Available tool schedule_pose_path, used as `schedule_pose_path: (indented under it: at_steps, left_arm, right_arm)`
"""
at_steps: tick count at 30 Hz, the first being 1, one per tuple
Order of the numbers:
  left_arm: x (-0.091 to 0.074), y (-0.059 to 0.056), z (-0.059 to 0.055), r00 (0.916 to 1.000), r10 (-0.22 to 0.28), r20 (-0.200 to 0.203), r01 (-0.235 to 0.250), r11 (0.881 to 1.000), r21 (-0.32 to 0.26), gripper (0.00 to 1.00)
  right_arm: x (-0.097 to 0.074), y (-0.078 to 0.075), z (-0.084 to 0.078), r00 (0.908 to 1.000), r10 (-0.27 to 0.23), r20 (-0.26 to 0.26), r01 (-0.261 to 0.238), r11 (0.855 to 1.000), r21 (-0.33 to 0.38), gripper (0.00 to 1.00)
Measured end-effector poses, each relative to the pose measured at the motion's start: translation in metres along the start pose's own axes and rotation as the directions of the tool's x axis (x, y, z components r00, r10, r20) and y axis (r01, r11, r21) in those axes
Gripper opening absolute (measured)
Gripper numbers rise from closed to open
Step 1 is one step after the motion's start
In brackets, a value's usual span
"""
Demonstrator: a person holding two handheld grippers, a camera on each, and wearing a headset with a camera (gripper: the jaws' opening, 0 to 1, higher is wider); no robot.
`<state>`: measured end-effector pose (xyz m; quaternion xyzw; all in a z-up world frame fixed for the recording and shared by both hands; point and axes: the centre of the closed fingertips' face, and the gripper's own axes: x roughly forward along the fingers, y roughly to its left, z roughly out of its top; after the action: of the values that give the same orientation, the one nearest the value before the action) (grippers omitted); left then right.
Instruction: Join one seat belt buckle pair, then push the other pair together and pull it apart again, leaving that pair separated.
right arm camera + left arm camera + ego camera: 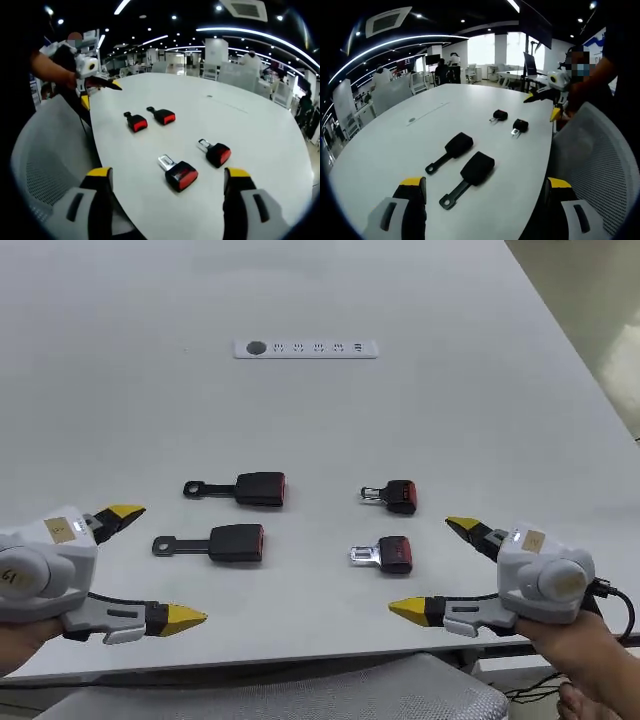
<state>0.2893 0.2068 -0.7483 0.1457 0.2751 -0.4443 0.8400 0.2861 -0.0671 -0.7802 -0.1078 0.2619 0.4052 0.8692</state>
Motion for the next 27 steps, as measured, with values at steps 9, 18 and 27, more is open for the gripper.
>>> schedule_pose_path:
  at_steps: [9,18,27]
  left_arm:
    - [-0.0002,-0.0021,-0.0003,1.0,-0.005,-0.008,0.005,1.0,0.007,1.0]
    - [0.0036,-0.0046,0.0034,0.9999,-0.013,-0.009,0.013,1.0,0.014,1.0]
    - [0.0054,-0.0063,0.0067,0.9998,-0.018,-0.01,0.018,1.0,0.02,1.0]
  right_arm:
    - [-0.0047,-0.0031,-0.0043,0.9999,-0.014,0.0,0.014,1.0,0.012,0.93]
    - [-0.0071,-0.0045,-0.0064,0.9998,-0.019,0.0,0.019,1.0,0.018,0.92]
    - [-0.0062,-0.0026,-0.0026,0.9999,-0.008,0.014,0.007,1.0,0.026,0.92]
